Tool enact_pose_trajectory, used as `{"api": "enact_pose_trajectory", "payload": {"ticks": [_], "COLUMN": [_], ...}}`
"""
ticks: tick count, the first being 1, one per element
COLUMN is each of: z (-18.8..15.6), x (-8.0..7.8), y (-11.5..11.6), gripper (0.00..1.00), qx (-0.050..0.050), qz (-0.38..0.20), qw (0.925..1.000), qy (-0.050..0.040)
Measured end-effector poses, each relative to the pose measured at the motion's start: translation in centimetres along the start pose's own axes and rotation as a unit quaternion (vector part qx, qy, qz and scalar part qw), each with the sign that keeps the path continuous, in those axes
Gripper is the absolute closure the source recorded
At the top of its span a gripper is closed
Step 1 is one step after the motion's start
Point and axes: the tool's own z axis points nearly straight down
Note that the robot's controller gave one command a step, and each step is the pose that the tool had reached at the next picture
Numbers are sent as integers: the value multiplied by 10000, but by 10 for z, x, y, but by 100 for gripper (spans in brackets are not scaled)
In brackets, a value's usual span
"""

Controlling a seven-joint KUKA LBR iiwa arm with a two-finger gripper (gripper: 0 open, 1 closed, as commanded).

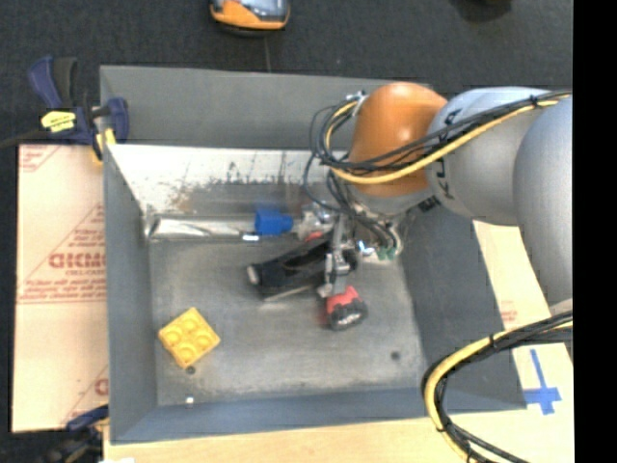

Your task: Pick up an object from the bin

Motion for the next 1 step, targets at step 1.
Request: {"api": "enact_pose_trajectory", "payload": {"ticks": [1], "z": [14], "x": [-12], "y": [-1], "gripper": [100], "qx": [-76], "qz": [523], "qw": [9986], "qy": [82]}}
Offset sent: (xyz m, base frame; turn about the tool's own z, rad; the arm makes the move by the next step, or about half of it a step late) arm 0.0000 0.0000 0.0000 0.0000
